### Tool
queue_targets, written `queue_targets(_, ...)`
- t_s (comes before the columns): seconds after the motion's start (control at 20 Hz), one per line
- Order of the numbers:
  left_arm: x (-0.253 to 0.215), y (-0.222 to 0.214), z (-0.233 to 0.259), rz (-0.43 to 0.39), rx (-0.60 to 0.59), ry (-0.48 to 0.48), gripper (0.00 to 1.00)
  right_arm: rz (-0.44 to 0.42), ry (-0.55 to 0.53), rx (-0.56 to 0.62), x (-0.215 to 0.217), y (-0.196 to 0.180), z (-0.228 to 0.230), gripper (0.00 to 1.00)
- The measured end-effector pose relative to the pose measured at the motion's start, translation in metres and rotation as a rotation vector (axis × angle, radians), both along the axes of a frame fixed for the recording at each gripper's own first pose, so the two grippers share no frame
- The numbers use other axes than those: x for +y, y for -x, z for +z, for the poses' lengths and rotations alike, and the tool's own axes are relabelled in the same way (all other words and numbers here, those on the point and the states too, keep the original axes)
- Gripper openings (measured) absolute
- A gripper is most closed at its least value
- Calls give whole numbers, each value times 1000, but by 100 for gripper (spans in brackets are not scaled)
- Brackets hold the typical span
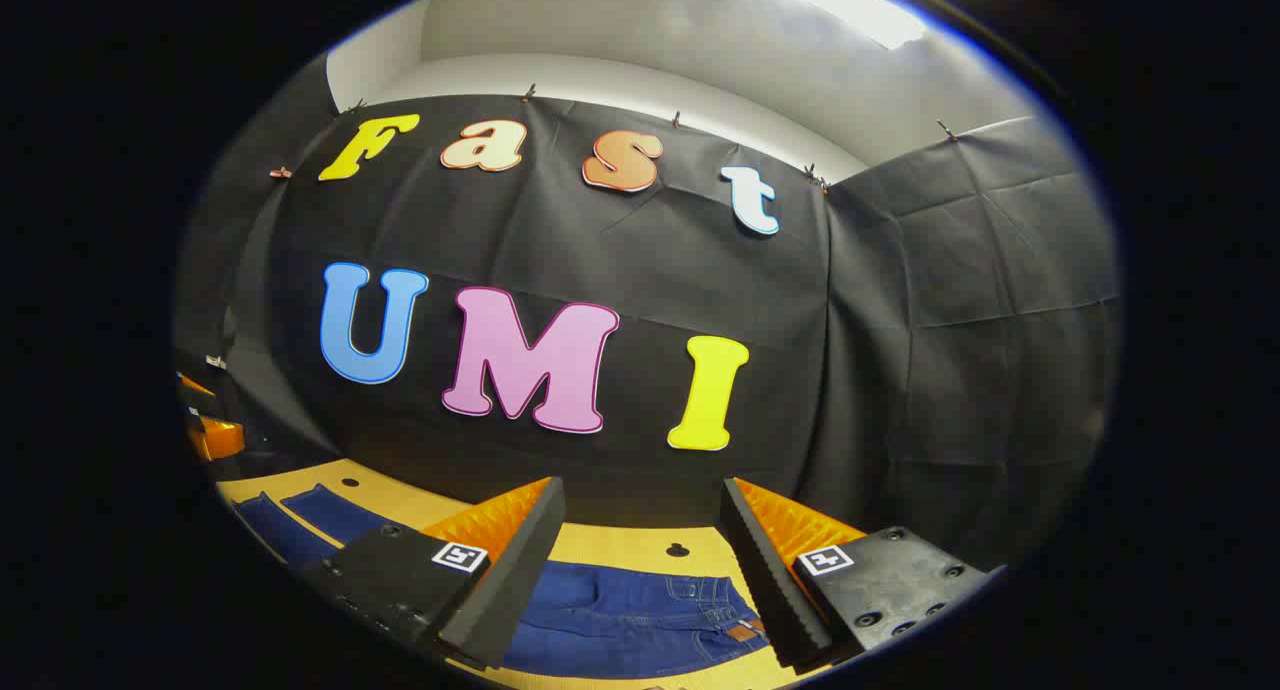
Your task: Grasp the waist and the cuffs of the jeans and fold them to make the two legs overlap; first hold the waist and fold one-third of the jeans toward the cuffs, then hold the cuffs and fold the remaining one-third in the same direction to finish folding.
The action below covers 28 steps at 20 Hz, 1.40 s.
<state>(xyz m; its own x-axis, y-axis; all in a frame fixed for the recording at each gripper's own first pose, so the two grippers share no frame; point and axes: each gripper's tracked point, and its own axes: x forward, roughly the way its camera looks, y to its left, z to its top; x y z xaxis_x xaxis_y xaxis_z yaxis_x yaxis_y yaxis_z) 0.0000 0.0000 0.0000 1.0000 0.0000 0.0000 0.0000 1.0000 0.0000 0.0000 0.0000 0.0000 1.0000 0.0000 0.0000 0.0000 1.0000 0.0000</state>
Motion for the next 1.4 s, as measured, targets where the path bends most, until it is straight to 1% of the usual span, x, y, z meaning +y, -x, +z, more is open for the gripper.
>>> queue_targets(0.1,3,-2,-3,12,9,-7,96,-1,-3,7,-2,0,-4,94)
queue_targets(0.25,6,-5,-14,23,38,-9,96,1,19,10,-5,-1,-8,96)
queue_targets(0.4,10,-6,-21,34,54,-15,97,6,165,-7,-17,-4,-12,96)
queue_targets(0.45,11,-6,-22,38,57,-21,96,15,180,-11,-18,-4,-12,96)
queue_targets(0.55,11,-7,-23,39,60,-24,96,23,162,1,-21,-5,-17,96)
queue_targets(0.85,3,-20,-19,41,55,-2,96,6,76,54,-22,-8,-33,96)
queue_targets(1.0,6,-27,-19,31,44,-49,96,27,82,59,-18,-13,-37,96)
queue_targets(1.1,14,-33,-29,18,65,-84,98,59,132,62,-16,-19,-44,94)
queue_targets(1.2,28,-36,-50,4,103,-121,98,126,225,76,-17,-27,-58,96)
queue_targets(1.25,38,-38,-61,7,122,-154,98,145,275,91,-24,-34,-68,96)
queue_targets(1.35,67,-42,-90,20,180,-254,98,176,367,115,-39,-45,-86,96)
queue_targets(1.4,81,-41,-106,18,217,-317,98,199,430,126,-46,-52,-97,96)
